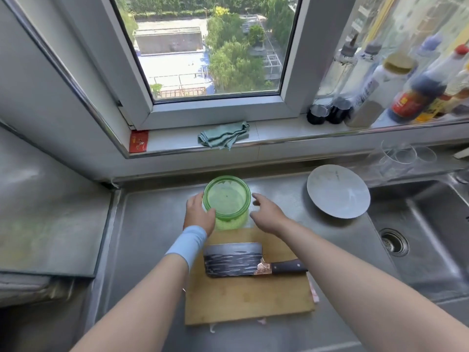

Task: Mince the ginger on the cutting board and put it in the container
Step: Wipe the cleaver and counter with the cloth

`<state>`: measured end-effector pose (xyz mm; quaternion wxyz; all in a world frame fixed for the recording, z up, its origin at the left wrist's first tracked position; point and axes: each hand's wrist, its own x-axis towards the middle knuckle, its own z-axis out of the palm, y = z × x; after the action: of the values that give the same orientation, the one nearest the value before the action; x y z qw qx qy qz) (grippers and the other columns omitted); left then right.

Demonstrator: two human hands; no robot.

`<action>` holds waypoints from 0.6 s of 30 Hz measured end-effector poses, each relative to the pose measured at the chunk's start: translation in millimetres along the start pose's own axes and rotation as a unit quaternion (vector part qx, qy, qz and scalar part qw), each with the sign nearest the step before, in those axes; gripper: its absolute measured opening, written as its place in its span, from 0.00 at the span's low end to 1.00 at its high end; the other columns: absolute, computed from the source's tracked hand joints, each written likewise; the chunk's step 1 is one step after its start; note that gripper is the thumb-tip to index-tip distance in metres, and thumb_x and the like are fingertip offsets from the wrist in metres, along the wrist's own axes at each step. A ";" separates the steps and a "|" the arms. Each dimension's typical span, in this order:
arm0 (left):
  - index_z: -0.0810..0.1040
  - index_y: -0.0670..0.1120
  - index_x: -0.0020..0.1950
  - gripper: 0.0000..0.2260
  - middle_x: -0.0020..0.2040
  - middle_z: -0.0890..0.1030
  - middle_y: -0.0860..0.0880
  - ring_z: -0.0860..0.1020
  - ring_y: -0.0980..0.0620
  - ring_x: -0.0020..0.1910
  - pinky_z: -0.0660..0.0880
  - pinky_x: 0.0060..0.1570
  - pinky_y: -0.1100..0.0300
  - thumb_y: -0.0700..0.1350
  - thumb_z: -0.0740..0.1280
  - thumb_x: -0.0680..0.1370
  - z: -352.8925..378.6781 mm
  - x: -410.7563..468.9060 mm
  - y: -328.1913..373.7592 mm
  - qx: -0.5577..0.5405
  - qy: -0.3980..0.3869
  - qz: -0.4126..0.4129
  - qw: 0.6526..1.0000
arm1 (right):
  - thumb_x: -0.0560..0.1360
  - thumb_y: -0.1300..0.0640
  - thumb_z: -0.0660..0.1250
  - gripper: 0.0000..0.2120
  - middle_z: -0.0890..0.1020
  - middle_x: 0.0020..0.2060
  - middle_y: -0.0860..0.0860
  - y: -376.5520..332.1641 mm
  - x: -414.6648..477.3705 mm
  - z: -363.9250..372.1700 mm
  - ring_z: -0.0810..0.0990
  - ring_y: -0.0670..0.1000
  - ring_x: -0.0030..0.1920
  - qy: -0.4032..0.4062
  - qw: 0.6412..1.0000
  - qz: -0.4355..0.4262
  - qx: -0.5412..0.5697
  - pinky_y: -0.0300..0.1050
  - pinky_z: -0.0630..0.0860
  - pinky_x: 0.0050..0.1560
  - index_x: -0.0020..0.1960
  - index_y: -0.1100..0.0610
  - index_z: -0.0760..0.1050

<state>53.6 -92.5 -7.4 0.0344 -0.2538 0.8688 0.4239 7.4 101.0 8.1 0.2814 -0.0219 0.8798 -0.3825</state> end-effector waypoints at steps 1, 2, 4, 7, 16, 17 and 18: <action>0.65 0.48 0.76 0.26 0.72 0.68 0.44 0.71 0.44 0.68 0.66 0.68 0.54 0.39 0.65 0.78 -0.7 8.1 1.7 0.001 -0.031 -0.020 0.999 | 0.78 0.61 0.61 0.24 0.77 0.66 0.50 -8.1 6.2 2.5 0.75 0.54 0.66 -0.008 0.999 0.004 0.032 0.43 0.71 0.59 0.73 0.50 0.69; 0.64 0.50 0.77 0.27 0.73 0.69 0.46 0.72 0.45 0.69 0.67 0.67 0.54 0.40 0.65 0.78 -0.8 14.6 1.3 0.004 -0.057 -0.030 0.998 | 0.77 0.62 0.60 0.21 0.79 0.63 0.50 -13.1 12.2 4.4 0.76 0.54 0.64 -0.010 0.998 0.004 0.054 0.44 0.73 0.59 0.69 0.50 0.73; 0.66 0.51 0.76 0.26 0.72 0.72 0.48 0.73 0.48 0.68 0.69 0.66 0.56 0.41 0.66 0.78 -2.2 20.9 -2.1 -0.004 -0.072 -0.046 0.996 | 0.76 0.64 0.59 0.18 0.82 0.59 0.52 -18.6 23.4 2.0 0.78 0.57 0.61 0.004 0.998 0.021 0.065 0.48 0.75 0.58 0.62 0.53 0.78; 0.70 0.50 0.74 0.24 0.70 0.74 0.49 0.76 0.52 0.64 0.69 0.60 0.61 0.41 0.67 0.77 -1.9 17.1 -9.2 -0.032 -0.056 -0.047 0.997 | 0.75 0.68 0.57 0.19 0.79 0.63 0.60 -10.0 38.8 -9.2 0.80 0.61 0.60 0.008 0.995 0.060 0.082 0.49 0.74 0.49 0.64 0.61 0.77; 0.76 0.47 0.66 0.16 0.61 0.75 0.46 0.69 0.43 0.63 0.70 0.62 0.49 0.41 0.67 0.78 13.8 10.1 11.0 0.202 0.029 0.182 0.962 | 0.79 0.62 0.65 0.13 0.84 0.57 0.51 41.8 48.9 -61.5 0.80 0.52 0.55 0.055 0.992 0.035 -0.110 0.44 0.75 0.57 0.61 0.55 0.81; 0.79 0.46 0.61 0.14 0.57 0.77 0.45 0.72 0.42 0.59 0.73 0.58 0.48 0.38 0.68 0.76 21.0 8.3 16.3 0.203 0.013 0.246 0.948 | 0.78 0.61 0.67 0.12 0.84 0.56 0.50 48.1 49.0 -59.8 0.80 0.52 0.56 0.046 0.988 0.030 -0.147 0.44 0.75 0.57 0.59 0.53 0.82; 0.81 0.44 0.57 0.13 0.53 0.79 0.45 0.75 0.41 0.55 0.75 0.54 0.47 0.36 0.70 0.74 31.6 7.0 19.6 0.203 -0.007 0.307 0.930 | 0.77 0.59 0.68 0.11 0.84 0.56 0.49 53.5 48.3 -56.6 0.80 0.51 0.56 0.034 0.983 0.029 -0.178 0.43 0.75 0.56 0.58 0.52 0.82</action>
<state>33.4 -61.5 -15.4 -0.0399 0.0405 0.9715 0.2301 -52.7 163.9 -20.5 0.2543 -0.0328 0.9430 -0.2120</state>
